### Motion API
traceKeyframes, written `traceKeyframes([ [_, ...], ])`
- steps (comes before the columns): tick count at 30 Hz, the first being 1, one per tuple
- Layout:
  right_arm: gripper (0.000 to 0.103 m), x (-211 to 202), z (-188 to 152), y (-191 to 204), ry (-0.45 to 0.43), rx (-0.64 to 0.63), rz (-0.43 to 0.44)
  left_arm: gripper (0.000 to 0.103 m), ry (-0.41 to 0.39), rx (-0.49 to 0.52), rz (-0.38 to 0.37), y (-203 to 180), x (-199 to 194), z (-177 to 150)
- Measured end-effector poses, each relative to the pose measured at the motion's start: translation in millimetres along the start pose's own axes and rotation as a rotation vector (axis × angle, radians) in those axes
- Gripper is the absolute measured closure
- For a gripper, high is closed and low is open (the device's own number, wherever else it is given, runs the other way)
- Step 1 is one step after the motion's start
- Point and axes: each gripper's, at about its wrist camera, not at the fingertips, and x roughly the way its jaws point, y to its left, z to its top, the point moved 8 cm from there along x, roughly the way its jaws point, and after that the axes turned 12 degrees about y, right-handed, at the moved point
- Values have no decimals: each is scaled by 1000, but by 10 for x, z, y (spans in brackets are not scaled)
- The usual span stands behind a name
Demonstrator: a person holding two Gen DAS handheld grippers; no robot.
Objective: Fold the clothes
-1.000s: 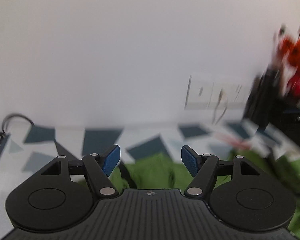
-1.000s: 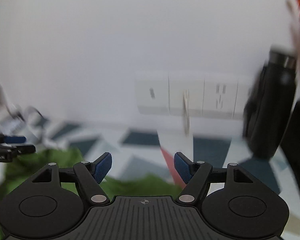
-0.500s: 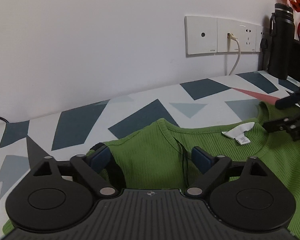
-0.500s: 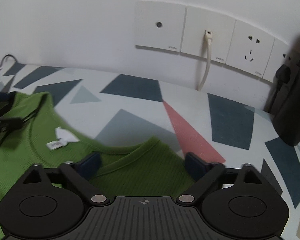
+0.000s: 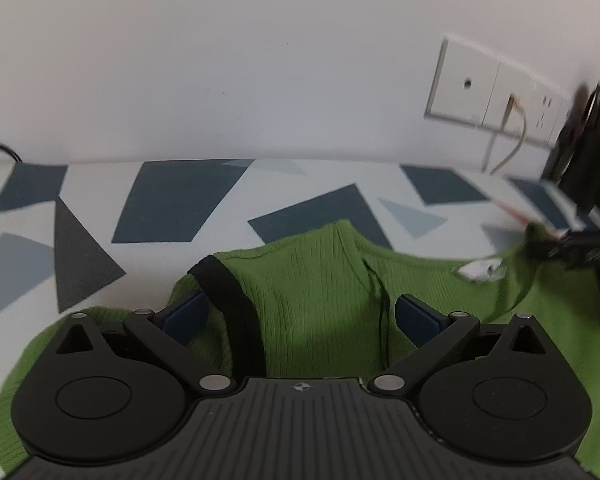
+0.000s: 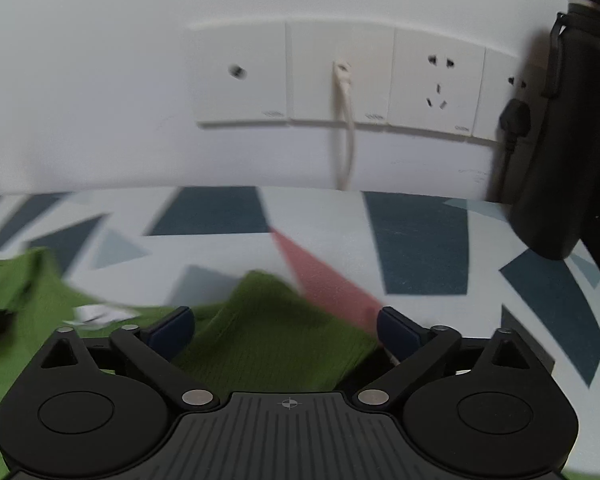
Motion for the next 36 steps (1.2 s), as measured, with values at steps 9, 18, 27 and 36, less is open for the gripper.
traceKeyframes([
  [9, 1, -258, -516, 156, 46, -139, 23, 1, 3, 35, 44, -48, 3, -9],
  [18, 1, -299, -670, -77, 68, -140, 30, 1, 5, 23, 40, -38, 12, -9],
  [27, 1, -523, -531, 37, 11, -74, 73, 0, 4, 22, 40, -36, 5, -5],
  [36, 1, -267, -624, 370, 90, -177, 66, 0, 4, 25, 34, -37, 16, -8],
])
